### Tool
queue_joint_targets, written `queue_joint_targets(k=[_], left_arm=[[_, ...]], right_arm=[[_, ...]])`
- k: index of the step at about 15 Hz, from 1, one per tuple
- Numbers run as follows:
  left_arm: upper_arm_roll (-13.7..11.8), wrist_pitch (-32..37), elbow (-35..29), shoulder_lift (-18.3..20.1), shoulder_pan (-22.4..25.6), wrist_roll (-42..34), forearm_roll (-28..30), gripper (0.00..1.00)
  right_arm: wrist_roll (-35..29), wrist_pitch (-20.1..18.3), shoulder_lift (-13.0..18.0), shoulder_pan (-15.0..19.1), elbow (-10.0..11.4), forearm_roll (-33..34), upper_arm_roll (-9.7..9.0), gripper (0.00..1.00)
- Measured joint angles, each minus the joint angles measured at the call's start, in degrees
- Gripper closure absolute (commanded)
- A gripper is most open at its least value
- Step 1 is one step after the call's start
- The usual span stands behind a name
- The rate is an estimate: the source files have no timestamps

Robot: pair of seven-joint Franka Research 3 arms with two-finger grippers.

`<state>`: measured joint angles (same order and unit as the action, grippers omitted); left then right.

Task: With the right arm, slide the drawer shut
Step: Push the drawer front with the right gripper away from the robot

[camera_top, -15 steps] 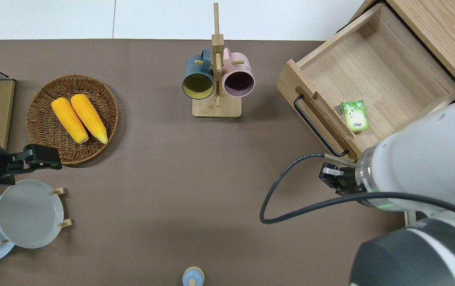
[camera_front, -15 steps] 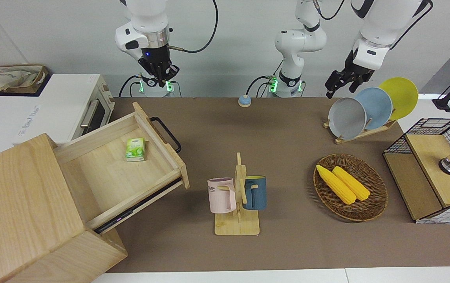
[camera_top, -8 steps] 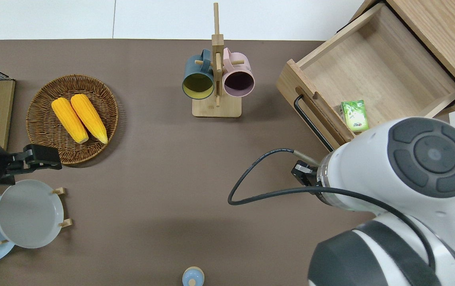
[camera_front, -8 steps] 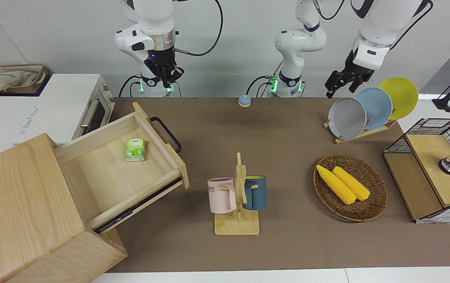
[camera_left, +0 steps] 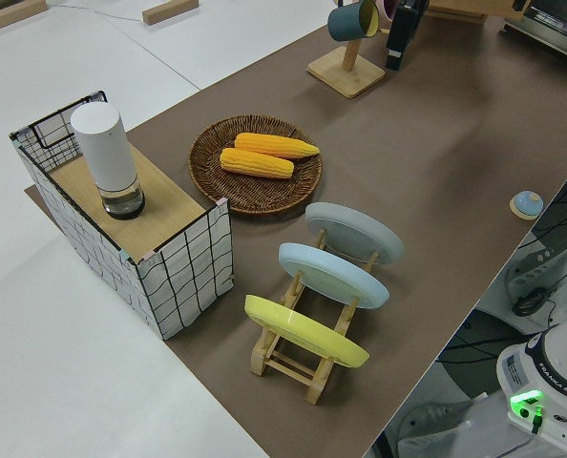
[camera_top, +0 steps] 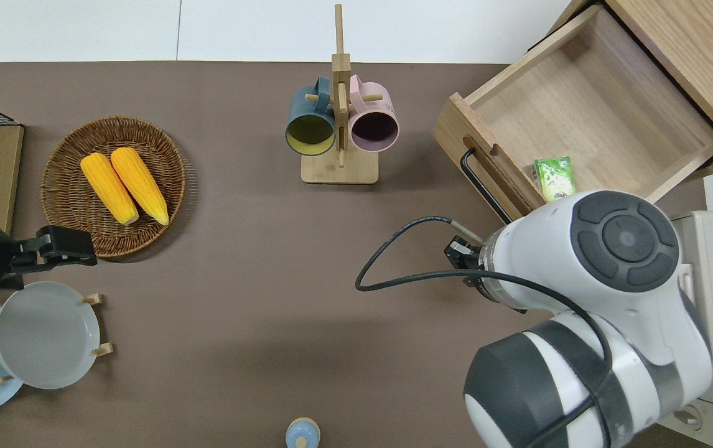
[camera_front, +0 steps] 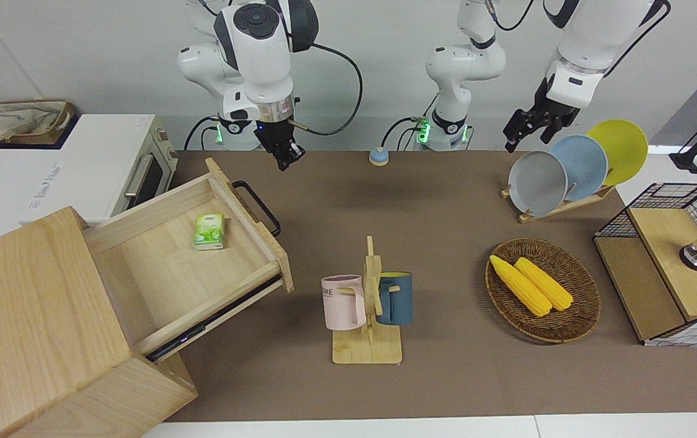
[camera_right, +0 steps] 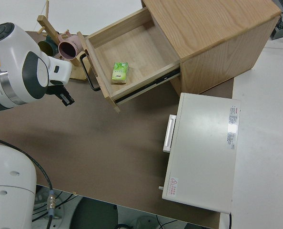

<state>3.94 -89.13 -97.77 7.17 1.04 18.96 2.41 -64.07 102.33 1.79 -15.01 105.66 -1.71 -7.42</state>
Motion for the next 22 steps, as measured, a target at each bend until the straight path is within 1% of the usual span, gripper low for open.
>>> queue_joint_targets(k=[2, 5, 8, 11, 13, 15, 19, 20, 22], left_arm=[[0.0, 0.0, 0.0, 0.0, 0.0, 0.0, 0.0, 0.01], [0.0, 0.0, 0.0, 0.0, 0.0, 0.0, 0.0, 0.01], [0.0, 0.0, 0.0, 0.0, 0.0, 0.0, 0.0, 0.01], [0.0, 0.0, 0.0, 0.0, 0.0, 0.0, 0.0, 0.01], [0.0, 0.0, 0.0, 0.0, 0.0, 0.0, 0.0, 0.01], [0.0, 0.0, 0.0, 0.0, 0.0, 0.0, 0.0, 0.01], [0.0, 0.0, 0.0, 0.0, 0.0, 0.0, 0.0, 0.01], [0.0, 0.0, 0.0, 0.0, 0.0, 0.0, 0.0, 0.01], [0.0, 0.0, 0.0, 0.0, 0.0, 0.0, 0.0, 0.01]], right_arm=[[-0.91, 2.31, -0.3, 0.27, 0.8, -0.03, 0.63, 1.0], [-1.96, 4.66, -1.53, 0.43, 1.27, -0.1, 1.19, 1.0], [-3.51, 7.68, -3.82, 0.41, 1.45, -0.11, 1.19, 1.0], [-3.79, 9.12, -5.66, 0.41, 1.41, -0.12, 1.19, 1.0], [-3.84, 11.23, -6.45, 0.42, 1.17, -0.12, 1.49, 1.0], [-3.84, 12.18, -6.96, 0.43, 0.74, -0.12, 2.16, 1.0], [-3.84, 12.51, -7.88, 0.44, -0.53, -0.12, 3.32, 1.0], [-3.84, 12.51, -8.35, 0.46, -0.92, -0.12, 4.02, 1.0], [-3.85, 12.68, -9.08, 0.48, -1.7, -0.13, 4.74, 1.0]])
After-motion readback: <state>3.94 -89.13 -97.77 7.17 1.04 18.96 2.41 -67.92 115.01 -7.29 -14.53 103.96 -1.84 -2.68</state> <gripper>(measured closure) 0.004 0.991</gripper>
